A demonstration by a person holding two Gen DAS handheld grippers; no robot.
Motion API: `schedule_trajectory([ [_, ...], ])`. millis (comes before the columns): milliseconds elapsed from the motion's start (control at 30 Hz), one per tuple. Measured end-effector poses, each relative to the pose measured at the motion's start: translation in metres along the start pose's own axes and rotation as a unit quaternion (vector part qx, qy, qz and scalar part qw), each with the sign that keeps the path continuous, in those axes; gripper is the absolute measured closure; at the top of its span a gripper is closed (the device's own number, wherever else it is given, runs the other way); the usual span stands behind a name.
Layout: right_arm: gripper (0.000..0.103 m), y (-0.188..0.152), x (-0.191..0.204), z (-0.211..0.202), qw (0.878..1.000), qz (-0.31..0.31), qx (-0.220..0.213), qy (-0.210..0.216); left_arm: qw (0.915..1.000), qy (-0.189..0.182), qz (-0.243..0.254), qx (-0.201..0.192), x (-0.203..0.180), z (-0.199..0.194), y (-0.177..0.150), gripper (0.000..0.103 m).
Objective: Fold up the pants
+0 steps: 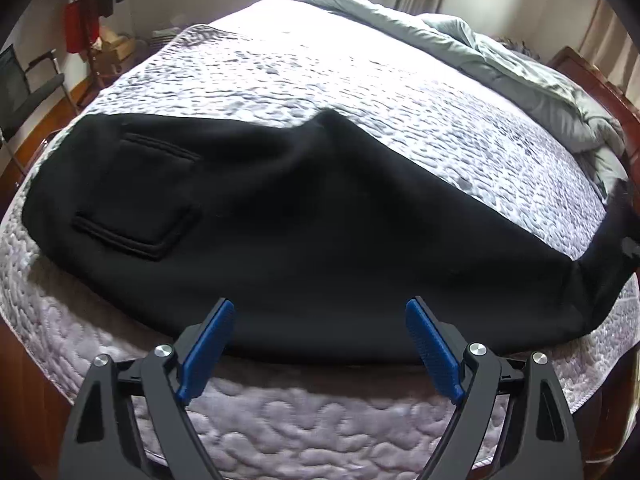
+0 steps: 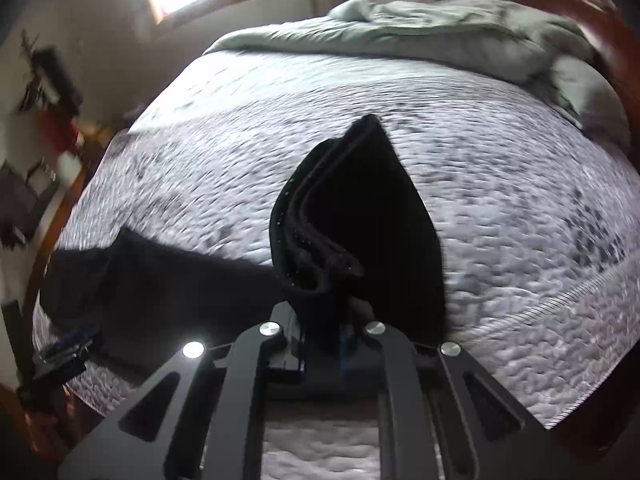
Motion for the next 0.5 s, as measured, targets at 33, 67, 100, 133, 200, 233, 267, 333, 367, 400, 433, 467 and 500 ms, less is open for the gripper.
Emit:
schedule_trajectory([
  [33, 0.093, 0.001, 0.012, 0.005, 1.000, -0.007, 0.006, 0.002, 1.0000, -0.001, -0.004, -0.001, 0.005, -0.002, 0.001, 0.015],
  [67, 0.093, 0.002, 0.028, 0.013, 1.000, -0.018, 0.014, 0.005, 1.0000, -0.002, -0.008, -0.003, 0.010, -0.003, 0.003, 0.015],
  [100, 0.093, 0.002, 0.039, 0.017, 0.999, -0.027, 0.018, 0.007, 0.9999, -0.002, -0.012, -0.006, 0.015, -0.005, 0.004, 0.015],
  [133, 0.093, 0.003, 0.051, 0.021, 0.999, -0.038, 0.021, 0.010, 0.9998, -0.002, -0.018, -0.008, 0.022, -0.007, 0.005, 0.015],
  [200, 0.093, 0.004, 0.078, 0.029, 0.998, -0.061, 0.026, 0.019, 0.9996, -0.001, -0.027, -0.011, 0.031, -0.010, 0.006, 0.015],
  [233, 0.093, 0.004, 0.091, 0.033, 0.997, -0.071, 0.029, 0.026, 0.9994, -0.003, -0.032, -0.012, 0.036, -0.011, 0.007, 0.015],
  [267, 0.093, 0.004, 0.105, 0.038, 0.995, -0.083, 0.034, 0.031, 0.9992, -0.004, -0.039, -0.013, 0.041, -0.012, 0.008, 0.015],
  [333, 0.093, 0.001, 0.127, 0.047, 0.993, -0.105, 0.044, 0.038, 0.9987, -0.002, -0.048, -0.015, 0.050, -0.013, 0.009, 0.015],
  [367, 0.093, 0.000, 0.136, 0.051, 0.991, -0.116, 0.046, 0.039, 0.9984, -0.001, -0.054, -0.015, 0.055, -0.013, 0.010, 0.015],
  [400, 0.093, -0.003, 0.151, 0.056, 0.989, -0.131, 0.051, 0.042, 0.9982, -0.001, -0.058, -0.016, 0.059, -0.014, 0.011, 0.015],
  [433, 0.093, -0.007, 0.161, 0.062, 0.987, -0.144, 0.059, 0.043, 0.9980, -0.001, -0.062, -0.016, 0.062, -0.014, 0.011, 0.015],
  [467, 0.093, -0.011, 0.170, 0.068, 0.985, -0.153, 0.066, 0.044, 0.9976, 0.000, -0.067, -0.016, 0.066, -0.014, 0.012, 0.015],
  [500, 0.093, -0.017, 0.181, 0.077, 0.982, -0.167, 0.080, 0.044, 0.9974, 0.001, -0.070, -0.015, 0.068, -0.014, 0.012, 0.015],
])
Point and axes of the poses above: each gripper's, at about its wrist camera, not at the fingertips, and z roughly the way its jaws point, x to its left, y to its top, the point moved 2 cm from there along z, roughly the way its jaws point, and after that the axes turned 5 degrees about -z, right-handed, at the moved point
